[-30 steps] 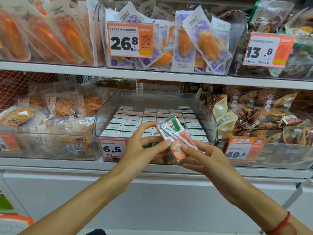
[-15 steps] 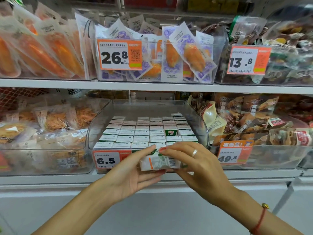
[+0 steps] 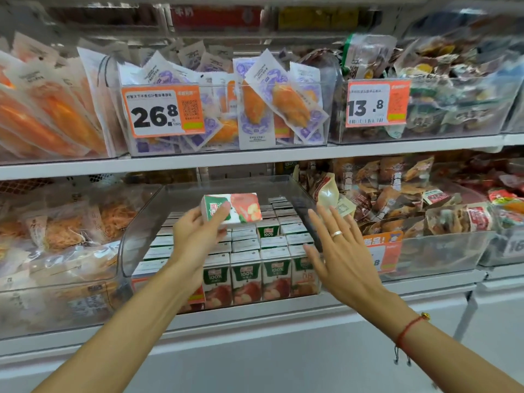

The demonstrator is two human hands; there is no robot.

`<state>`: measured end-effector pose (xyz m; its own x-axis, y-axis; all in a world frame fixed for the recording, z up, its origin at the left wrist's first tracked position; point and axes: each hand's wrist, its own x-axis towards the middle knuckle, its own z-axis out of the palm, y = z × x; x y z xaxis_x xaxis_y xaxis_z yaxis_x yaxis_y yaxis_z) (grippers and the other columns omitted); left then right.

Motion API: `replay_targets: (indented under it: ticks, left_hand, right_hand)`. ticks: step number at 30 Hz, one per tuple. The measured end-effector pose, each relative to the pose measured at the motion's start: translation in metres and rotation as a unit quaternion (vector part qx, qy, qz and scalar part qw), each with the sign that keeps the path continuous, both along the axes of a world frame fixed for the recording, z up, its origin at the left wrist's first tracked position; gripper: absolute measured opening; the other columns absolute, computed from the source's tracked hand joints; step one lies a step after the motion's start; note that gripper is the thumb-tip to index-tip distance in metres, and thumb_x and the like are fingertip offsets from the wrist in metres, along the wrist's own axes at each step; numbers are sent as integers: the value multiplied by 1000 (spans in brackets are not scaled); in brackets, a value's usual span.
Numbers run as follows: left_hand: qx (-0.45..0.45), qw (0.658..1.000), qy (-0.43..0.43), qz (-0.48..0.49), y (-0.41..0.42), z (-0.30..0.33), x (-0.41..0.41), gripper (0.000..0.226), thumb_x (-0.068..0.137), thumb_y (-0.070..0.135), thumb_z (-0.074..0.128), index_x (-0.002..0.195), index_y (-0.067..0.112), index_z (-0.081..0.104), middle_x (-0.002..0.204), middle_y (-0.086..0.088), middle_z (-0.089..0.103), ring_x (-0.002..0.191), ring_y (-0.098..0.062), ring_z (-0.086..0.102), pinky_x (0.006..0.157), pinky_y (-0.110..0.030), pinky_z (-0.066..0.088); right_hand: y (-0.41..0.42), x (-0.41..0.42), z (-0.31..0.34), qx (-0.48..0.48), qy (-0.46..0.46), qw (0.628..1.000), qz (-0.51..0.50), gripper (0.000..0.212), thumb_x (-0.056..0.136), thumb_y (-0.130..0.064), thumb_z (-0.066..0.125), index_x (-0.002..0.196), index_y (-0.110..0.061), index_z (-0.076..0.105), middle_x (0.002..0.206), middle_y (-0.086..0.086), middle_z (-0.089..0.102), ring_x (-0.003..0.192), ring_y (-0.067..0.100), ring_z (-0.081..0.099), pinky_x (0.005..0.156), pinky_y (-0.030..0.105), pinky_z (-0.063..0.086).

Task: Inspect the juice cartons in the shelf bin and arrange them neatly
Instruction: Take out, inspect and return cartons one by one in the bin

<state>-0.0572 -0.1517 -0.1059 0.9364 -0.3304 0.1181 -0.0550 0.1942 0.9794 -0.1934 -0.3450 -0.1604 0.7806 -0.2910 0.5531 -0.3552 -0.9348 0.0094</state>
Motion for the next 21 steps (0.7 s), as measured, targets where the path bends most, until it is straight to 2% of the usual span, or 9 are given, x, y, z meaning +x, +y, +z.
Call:
replay_targets:
  ticks: [3,5,9,13,16,19,20,21]
  left_hand:
    - [55,996,-68,20,-42,-4,10,43,86,22,74,124,16,55,109,1,67,95,-12,64,73,-20,50]
    - [114,986,-123,17,-61,-11,16,43,85,22,75,123,20,55,112,0,65,99,-15,61,74,-23,50]
    - [184,956,-223,-47,-67,-18,31,41,85,16,74,123,18,58,117,-6,66,105,-19,64,84,-36,58]
    - [319,874,-346,-119,-54,-5,49,48,86,19,74,131,25,58,122,-3,63,106,-19,62,91,-42,53]
    - [371,830,-358,-212,-53,14,59,49,89,23,71,136,24,56,129,5,63,107,-11,63,88,-26,51]
    - [444,769,-376,-265,-69,31,65,49,93,25,66,139,23,52,126,5,64,98,-1,62,77,-12,46]
    - [469,745,-383,-278,-76,32,66,49,94,27,64,140,22,51,128,3,63,100,-1,61,81,-13,46]
    - [498,721,-385,-289,-83,31,68,51,94,29,63,143,21,48,136,1,58,110,-5,59,91,-18,45]
  right_hand:
    - [-5,1,-1,23,-26,999,-13,72,94,-51,9,154,-12,17,161,6,15,150,22,11,122,38,3]
    - [-6,2,-3,25,-31,999,-22,69,96,-48,13,153,-11,23,159,7,23,149,22,16,122,39,5]
    - [-5,5,-3,30,-33,999,-30,62,98,-41,27,151,-9,31,155,9,35,147,26,24,122,43,11]
    - [-8,5,-5,26,-27,999,-26,66,97,-44,14,153,-9,26,157,9,31,148,25,20,123,43,9]
    - [-9,6,-6,25,-20,999,-23,72,94,-47,4,154,-12,20,159,7,26,150,23,15,123,42,5]
    - [-10,6,-7,25,-19,999,-24,70,95,-46,4,154,-13,23,159,7,28,149,24,17,123,41,5]
    - [-10,6,-6,22,-20,999,-24,69,95,-46,6,153,-14,26,158,8,29,149,24,19,122,42,6]
    - [-9,6,-6,21,-22,999,-25,68,96,-45,7,152,-13,28,157,8,31,148,25,20,122,42,7]
